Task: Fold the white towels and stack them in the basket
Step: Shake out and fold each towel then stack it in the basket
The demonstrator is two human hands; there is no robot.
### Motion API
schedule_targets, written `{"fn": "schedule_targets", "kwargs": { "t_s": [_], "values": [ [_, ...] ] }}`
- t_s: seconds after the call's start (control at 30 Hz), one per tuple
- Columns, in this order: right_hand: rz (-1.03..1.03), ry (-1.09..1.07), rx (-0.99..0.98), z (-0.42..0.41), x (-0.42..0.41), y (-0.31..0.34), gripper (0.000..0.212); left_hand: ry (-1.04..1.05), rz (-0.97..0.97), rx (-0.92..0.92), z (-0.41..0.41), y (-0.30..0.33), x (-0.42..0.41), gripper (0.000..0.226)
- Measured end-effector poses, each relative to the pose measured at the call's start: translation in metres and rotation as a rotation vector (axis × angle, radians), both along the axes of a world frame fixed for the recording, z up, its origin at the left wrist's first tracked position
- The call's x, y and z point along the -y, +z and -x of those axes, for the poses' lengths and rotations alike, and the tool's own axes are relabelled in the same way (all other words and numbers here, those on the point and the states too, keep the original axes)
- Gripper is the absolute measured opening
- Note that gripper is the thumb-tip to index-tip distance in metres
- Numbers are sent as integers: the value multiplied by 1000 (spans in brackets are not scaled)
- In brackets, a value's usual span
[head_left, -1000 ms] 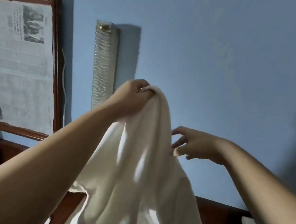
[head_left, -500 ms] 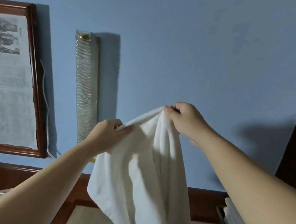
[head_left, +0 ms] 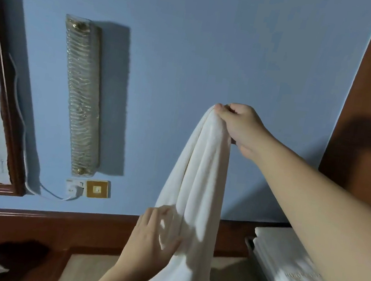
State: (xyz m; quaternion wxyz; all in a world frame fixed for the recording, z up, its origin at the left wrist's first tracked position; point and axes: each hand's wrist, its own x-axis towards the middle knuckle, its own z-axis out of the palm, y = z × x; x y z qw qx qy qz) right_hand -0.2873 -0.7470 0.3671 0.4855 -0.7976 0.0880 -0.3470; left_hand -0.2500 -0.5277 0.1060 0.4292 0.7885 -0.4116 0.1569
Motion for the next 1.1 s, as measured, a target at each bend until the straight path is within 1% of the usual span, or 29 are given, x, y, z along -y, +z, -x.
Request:
{"fn": "schedule_targets", "kwargs": {
  "t_s": [0.03,0.1,0.13,0.17,0.2,0.27,0.3,0.37,0.43,0.53,0.57,0.63,0.67,0.7,0.73,0.77,0.8,0.83,0.87,0.93,1.0,1.07,1.1],
  "values": [
    [-10,5,6,4,3,2,56,2,1,6,-3,1,4,60],
    [-18,5,8,12,10,5,55,-7,-8,17,-6,7,14,66],
    [-23,7,8,15,14,7,53,-5,-21,-9,-6,11,20,70],
    [-29,8,9,19,18,8,52,-6,-29,-54,-6,14,27,69],
    [-33,8,6,23,22,9,51,-14,-24,-100,-4,18,35,58],
    [-19,-15,-11,31,34,9,52,-21,43,-113,3,23,50,19],
    [-6,-30,-27,35,41,7,54,-19,84,-109,4,26,56,4],
    [5,-70,-60,41,61,-1,48,-16,110,-80,5,35,65,16],
    [-17,-118,-83,50,82,-12,41,-21,67,-38,4,48,67,24],
    [-23,-186,-179,58,111,-35,46,-4,25,-13,11,86,69,27],
    [10,-188,-248,62,114,-44,41,17,9,-29,14,105,71,27],
    [80,-163,-402,66,114,-68,21,66,-38,-75,16,145,80,25],
    [113,-156,-454,67,109,-81,18,89,-58,-103,15,163,85,24],
    [156,-178,-453,69,99,-94,29,104,-64,-146,14,179,90,23],
    [186,-201,-364,71,88,-108,40,108,-53,-205,11,191,96,22],
    [211,-196,-226,74,74,-121,41,111,-32,-269,9,200,101,21],
    [232,-163,-78,79,57,-131,38,118,-10,-329,5,207,106,18],
    [240,-110,12,85,41,-139,37,128,8,-384,2,211,110,16],
    [246,-53,45,90,24,-144,43,142,21,-434,-2,214,113,15],
    [269,2,-29,95,-1,-149,59,153,67,-523,-8,218,118,15],
    [295,-33,-131,88,-12,-153,63,132,151,-603,-11,220,121,12],
    [278,-71,-152,80,-13,-155,50,115,242,-644,-13,221,122,3],
    [261,-71,-128,75,-11,-156,38,110,274,-645,-14,222,121,4]
  ]
}}
